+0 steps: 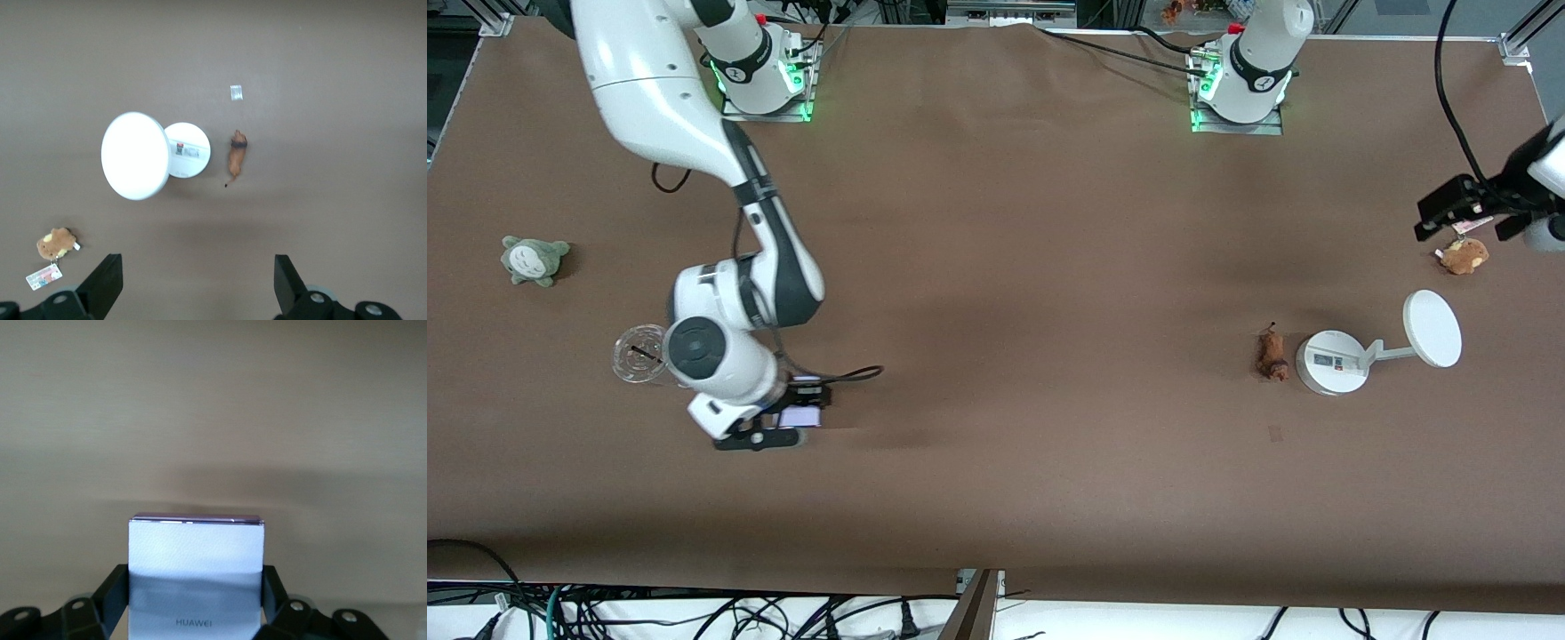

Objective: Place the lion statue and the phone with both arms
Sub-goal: 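Withdraw the left gripper while the right gripper carries the phone toward the cup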

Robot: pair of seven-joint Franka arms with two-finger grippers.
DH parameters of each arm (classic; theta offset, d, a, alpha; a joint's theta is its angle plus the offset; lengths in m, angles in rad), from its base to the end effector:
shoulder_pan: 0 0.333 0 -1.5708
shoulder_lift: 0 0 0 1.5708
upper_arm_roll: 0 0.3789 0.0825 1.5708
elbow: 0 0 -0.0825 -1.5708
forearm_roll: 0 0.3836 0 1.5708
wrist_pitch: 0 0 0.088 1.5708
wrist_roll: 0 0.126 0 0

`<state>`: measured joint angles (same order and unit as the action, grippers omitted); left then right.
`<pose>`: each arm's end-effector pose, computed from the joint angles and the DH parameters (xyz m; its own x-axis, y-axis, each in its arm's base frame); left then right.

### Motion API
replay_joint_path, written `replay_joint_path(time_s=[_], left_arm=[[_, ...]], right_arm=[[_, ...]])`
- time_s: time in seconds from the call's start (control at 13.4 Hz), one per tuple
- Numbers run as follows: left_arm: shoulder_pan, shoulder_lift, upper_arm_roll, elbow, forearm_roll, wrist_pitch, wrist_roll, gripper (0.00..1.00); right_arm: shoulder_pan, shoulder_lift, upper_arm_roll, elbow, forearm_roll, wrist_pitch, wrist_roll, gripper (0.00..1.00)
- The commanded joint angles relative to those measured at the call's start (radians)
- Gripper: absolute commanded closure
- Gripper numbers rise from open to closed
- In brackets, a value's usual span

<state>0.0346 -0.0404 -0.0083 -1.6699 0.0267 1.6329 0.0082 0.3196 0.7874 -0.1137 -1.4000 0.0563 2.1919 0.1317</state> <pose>0.5431 0.0174 0.6491 0.9999 0.0165 0.0032 0.0165 -0.9995 -0.0270 0.7547 0.1813 0.2644 0.9971 0.0754 0.0140 0.0749 -0.9967 0.0328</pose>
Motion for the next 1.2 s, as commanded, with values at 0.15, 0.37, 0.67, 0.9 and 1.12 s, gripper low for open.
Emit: replay_joint_path(time_s=[0.15, 0.37, 0.67, 0.9, 1.12], left_arm=[[0.005, -0.053, -0.012, -0.070, 0.018, 0.028, 0.029, 0.00], [0.021, -0.053, -0.042, -0.070, 0.030, 0.025, 0.029, 0.00], [0.018, -0.053, -0.042, -0.058, 0.030, 0.009, 0.029, 0.00], [0.016, 0.006, -0.042, 0.031, 0.036, -0.010, 0.029, 0.00], [0.019, 0.010, -0.042, 0.024, 0.036, -0.010, 0.029, 0.00]], right_arm=[[-0.077, -0.017, 0.017, -0.030, 0.014, -0.056, -0.072, 0.51], [-0.093, -0.016, 0.017, -0.048, 0.014, -0.090, -0.070, 0.50], [-0.099, -0.013, 0.017, -0.063, 0.014, -0.103, -0.069, 0.50], [-0.106, -0.008, 0.017, -0.070, 0.013, -0.101, -0.070, 0.50], [-0.114, -0.004, 0.017, -0.070, 0.013, -0.098, -0.072, 0.49]])
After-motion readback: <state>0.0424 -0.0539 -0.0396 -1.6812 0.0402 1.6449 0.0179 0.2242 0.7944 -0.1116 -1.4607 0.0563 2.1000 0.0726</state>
